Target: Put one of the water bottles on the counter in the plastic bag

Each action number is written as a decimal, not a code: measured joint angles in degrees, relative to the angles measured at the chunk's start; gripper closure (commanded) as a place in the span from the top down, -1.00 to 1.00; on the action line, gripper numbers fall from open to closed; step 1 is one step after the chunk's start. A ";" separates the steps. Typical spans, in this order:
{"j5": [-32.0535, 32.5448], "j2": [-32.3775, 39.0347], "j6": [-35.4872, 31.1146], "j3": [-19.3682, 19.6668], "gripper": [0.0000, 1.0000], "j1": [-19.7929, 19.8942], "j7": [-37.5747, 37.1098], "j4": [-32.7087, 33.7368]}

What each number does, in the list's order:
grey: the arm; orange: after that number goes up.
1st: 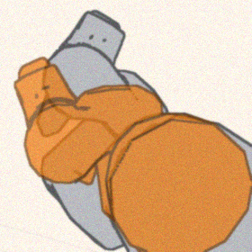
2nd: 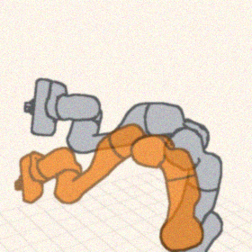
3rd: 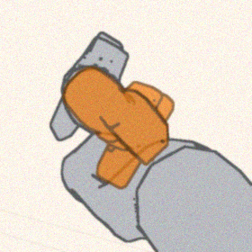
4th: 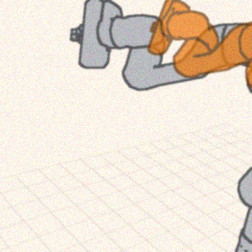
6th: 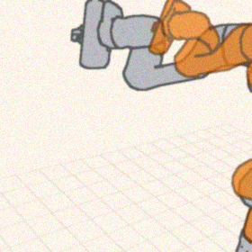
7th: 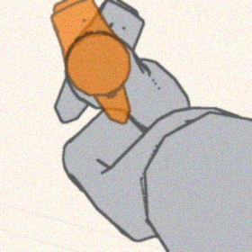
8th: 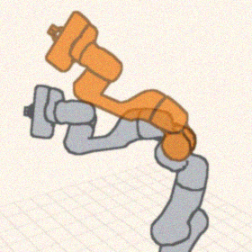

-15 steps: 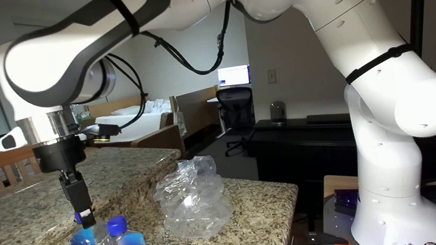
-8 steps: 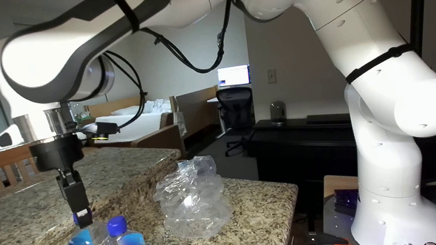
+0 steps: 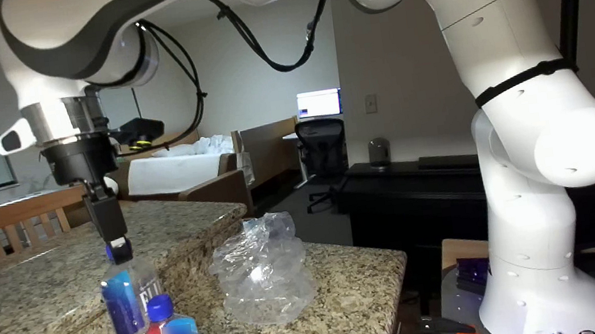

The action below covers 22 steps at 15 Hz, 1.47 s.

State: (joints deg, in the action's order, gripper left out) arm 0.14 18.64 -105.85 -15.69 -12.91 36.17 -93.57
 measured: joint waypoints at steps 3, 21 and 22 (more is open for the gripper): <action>0.07 -3.27 2.91 0.94 -0.69 0.55 -0.01 0.52; 0.19 -9.65 4.94 4.91 -0.70 2.65 -0.97 0.02; 0.18 -10.19 4.94 5.29 -0.69 2.97 -1.23 -0.34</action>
State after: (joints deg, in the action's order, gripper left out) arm 0.32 8.45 -100.92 -10.40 -9.94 34.94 -93.91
